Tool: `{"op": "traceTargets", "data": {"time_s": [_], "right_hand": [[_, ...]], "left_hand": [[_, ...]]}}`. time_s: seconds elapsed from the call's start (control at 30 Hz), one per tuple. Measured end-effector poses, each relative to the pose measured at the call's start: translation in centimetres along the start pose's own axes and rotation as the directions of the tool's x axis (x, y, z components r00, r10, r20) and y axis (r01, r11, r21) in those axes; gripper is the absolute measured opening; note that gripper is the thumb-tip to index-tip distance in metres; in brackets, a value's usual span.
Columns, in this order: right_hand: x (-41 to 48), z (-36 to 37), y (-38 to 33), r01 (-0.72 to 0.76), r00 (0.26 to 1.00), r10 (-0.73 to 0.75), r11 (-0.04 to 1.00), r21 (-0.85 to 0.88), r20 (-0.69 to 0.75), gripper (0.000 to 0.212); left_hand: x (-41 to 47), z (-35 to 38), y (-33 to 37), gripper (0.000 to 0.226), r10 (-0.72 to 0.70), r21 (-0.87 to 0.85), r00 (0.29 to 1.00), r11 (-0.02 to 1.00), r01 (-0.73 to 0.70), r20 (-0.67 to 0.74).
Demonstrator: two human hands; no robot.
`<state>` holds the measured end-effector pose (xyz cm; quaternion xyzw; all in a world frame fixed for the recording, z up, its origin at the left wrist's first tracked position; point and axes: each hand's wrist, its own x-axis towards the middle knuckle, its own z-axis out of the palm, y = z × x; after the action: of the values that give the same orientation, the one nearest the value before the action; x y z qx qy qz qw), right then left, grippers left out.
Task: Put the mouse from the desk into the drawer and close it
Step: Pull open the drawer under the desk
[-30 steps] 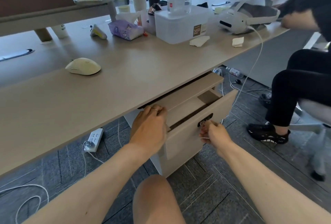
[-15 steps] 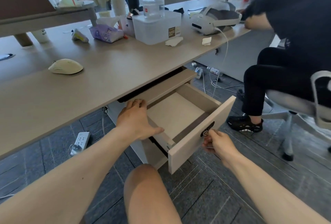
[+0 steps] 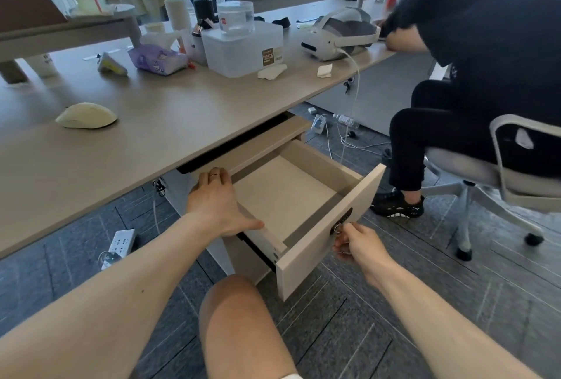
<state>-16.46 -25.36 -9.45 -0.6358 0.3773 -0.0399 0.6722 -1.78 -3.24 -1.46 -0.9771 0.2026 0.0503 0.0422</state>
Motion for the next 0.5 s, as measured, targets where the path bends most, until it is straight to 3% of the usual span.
{"op": "traceTargets", "data": {"time_s": [0.23, 0.4, 0.5], "right_hand": [[0.1, -0.2, -0.3, -0.026, 0.999, 0.027, 0.999, -0.018, 0.026, 0.02], [-0.7, -1.7, -1.0, -0.097, 0.995, 0.097, 0.993, -0.063, -0.002, 0.025], [-1.2, -2.4, -3.1, 0.117, 0.983, -0.154, 0.943, -0.313, -0.097, 0.04]], "left_hand": [[0.1, -0.2, 0.0, 0.145, 0.004, 0.025, 1.0, 1.0, -0.004, -0.003], [0.2, -2.1, -1.1, 0.125, 0.013, -0.19, 1.0, 0.982, -0.009, 0.023], [-0.3, -4.3, -1.9, 0.095, 0.082, -0.327, 0.983, 0.936, -0.133, -0.164]]}}
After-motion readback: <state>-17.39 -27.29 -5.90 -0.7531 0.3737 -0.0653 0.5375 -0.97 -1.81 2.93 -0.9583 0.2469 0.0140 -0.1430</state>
